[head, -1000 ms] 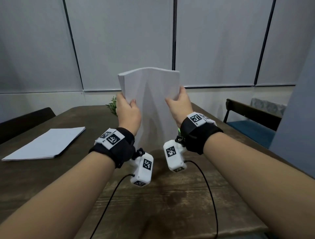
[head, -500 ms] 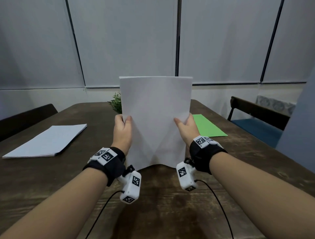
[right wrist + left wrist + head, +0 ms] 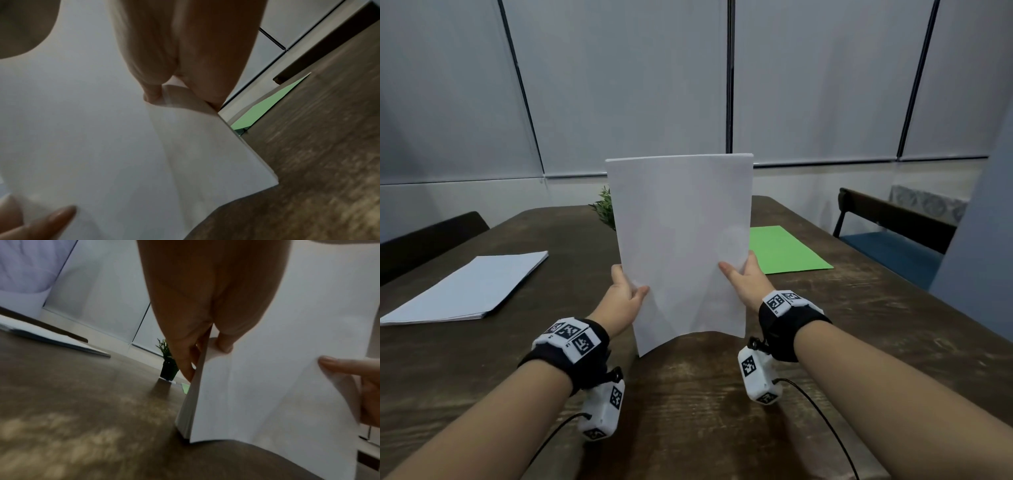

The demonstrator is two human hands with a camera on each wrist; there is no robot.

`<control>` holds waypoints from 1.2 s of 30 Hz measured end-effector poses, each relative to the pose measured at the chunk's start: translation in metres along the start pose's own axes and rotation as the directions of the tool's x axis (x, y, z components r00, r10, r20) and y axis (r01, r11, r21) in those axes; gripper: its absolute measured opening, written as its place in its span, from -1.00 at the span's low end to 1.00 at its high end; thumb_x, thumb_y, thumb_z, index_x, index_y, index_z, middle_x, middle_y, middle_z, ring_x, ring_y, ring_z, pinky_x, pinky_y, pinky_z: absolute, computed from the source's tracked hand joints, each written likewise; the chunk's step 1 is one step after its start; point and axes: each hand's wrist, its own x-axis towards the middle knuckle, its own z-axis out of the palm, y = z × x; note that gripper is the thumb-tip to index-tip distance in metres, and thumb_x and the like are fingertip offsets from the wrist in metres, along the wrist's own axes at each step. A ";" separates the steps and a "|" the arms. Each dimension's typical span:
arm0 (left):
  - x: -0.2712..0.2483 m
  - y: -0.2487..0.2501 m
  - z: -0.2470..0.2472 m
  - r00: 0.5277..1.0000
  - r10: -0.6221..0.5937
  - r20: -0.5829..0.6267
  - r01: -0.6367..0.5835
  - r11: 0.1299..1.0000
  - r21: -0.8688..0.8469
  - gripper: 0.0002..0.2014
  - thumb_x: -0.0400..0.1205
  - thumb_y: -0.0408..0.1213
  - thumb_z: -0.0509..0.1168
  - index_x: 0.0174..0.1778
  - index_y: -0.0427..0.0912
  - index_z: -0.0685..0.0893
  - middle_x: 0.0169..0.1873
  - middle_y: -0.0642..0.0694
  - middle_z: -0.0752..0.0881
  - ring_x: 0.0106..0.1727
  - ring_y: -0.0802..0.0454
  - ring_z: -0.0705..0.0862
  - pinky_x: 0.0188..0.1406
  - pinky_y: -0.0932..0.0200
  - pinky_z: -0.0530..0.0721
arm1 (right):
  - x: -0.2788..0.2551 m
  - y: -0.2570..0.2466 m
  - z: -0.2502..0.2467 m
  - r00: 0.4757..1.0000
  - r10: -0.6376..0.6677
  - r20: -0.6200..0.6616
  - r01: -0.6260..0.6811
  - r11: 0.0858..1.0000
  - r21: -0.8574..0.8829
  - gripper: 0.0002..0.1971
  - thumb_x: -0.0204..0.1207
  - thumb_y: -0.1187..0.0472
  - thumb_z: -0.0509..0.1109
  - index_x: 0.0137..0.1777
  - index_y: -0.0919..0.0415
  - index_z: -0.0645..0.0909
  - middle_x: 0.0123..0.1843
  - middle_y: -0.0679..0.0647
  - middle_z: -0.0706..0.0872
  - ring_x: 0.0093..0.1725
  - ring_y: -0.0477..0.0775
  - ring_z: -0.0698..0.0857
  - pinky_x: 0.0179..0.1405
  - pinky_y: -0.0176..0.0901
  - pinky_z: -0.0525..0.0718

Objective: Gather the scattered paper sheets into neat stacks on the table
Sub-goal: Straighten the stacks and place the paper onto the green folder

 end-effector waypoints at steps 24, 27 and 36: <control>0.001 0.107 -0.045 0.784 0.442 -0.435 -0.486 0.874 0.012 -0.24 0.67 -0.25 0.27 0.64 0.26 -0.04 0.65 -0.14 -0.09 0.52 0.30 0.07 0.47 0.30 0.07 | 0.003 -0.114 -0.023 0.835 -0.534 -0.132 0.519 0.845 -0.132 -0.01 0.47 0.22 0.46 0.65 -0.31 -0.16 0.50 -0.15 0.18 0.39 -0.23 0.35 0.44 -0.51 0.24; 0.008 0.115 -0.052 0.807 0.455 -0.376 -0.439 0.889 0.132 -0.46 0.67 -0.18 0.29 0.56 0.23 0.32 0.64 -0.14 -0.17 0.63 0.05 0.10 0.44 0.33 0.11 | 0.004 -0.123 -0.026 0.848 -0.526 -0.065 0.491 0.826 -0.277 -0.23 0.51 0.20 0.42 0.63 -0.24 0.14 0.36 0.01 0.26 0.24 -0.10 0.46 0.36 -0.43 0.32; 0.017 0.110 -0.057 0.758 0.468 -0.454 -0.420 0.883 0.209 -0.50 0.59 -0.27 0.38 0.45 -0.15 0.42 0.35 -0.16 0.41 0.23 0.15 0.42 0.21 0.58 0.18 | 0.009 -0.122 -0.024 0.819 -0.561 -0.118 0.517 0.812 -0.269 -0.44 0.44 0.28 0.48 0.39 0.11 0.35 0.33 0.04 0.42 0.22 -0.21 0.40 0.33 -0.43 0.31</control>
